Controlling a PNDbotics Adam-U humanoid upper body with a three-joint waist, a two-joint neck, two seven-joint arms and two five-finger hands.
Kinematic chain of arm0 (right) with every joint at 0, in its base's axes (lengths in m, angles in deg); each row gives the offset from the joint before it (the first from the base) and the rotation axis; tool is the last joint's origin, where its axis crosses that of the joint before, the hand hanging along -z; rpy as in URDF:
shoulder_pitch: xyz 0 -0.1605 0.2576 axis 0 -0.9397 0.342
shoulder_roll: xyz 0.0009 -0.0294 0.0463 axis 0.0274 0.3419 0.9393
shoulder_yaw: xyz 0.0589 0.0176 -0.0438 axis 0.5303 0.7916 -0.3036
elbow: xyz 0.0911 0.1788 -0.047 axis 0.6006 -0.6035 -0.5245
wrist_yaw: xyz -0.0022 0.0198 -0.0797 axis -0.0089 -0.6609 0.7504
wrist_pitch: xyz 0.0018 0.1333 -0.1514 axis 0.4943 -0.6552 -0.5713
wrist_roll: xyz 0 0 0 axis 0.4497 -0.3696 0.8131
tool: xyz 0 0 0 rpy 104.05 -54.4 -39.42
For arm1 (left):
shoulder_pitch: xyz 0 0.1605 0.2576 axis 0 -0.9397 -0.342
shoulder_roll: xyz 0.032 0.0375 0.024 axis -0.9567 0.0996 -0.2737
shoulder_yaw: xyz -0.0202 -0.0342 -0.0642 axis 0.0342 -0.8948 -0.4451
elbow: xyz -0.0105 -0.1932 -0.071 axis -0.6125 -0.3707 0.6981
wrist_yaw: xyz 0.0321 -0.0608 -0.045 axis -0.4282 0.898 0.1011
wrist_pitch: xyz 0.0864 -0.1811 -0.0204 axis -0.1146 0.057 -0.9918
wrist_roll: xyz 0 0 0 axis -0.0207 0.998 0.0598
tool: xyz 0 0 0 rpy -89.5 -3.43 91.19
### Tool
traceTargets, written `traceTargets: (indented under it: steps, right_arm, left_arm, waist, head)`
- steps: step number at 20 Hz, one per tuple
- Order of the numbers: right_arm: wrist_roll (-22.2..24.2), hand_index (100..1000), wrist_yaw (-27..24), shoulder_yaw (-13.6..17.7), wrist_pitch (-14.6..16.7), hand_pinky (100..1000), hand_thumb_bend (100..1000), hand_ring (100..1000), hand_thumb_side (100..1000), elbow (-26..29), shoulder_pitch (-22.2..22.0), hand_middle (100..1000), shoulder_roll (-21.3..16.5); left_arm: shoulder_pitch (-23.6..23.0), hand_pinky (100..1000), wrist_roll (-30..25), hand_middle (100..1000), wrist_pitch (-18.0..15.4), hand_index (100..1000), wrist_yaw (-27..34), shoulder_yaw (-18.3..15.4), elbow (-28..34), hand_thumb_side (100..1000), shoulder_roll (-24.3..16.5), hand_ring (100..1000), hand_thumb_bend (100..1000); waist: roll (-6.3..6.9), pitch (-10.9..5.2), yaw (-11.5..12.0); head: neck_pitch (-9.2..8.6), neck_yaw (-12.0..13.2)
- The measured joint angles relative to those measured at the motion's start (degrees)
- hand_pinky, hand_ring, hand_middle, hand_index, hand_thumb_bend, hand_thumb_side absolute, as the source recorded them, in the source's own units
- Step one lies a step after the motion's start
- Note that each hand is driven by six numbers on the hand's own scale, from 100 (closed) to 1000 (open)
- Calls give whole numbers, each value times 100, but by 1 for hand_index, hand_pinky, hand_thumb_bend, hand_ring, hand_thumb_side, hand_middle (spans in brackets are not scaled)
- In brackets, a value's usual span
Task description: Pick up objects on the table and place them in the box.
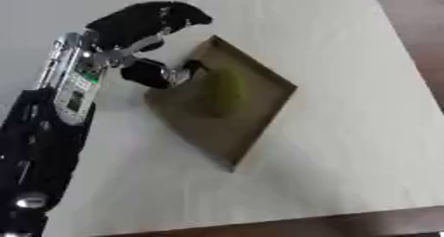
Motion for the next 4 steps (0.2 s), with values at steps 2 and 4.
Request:
traceTargets:
  steps: [2, 4]
  right_arm:
    - [-18, 771, 4, 9, 1, 777, 100, 562, 529, 0, -19, 692, -32]
    - [-33, 771, 18, 31, -7, 777, 100, 562, 529, 0, -58, 692, -59]
  left_arm:
    - [-96, 828, 242, 821, 259, 942, 271, -64, 251, 404, -196, 872, 100]
    - [-225, 819, 541, 809, 545, 937, 625, -134, 529, 391, -417, 859, 100]
  waist:
    - [26, -16, 34]
    - [33, -17, 69]
  head:
    - [3, -45]
    - [4, -95]
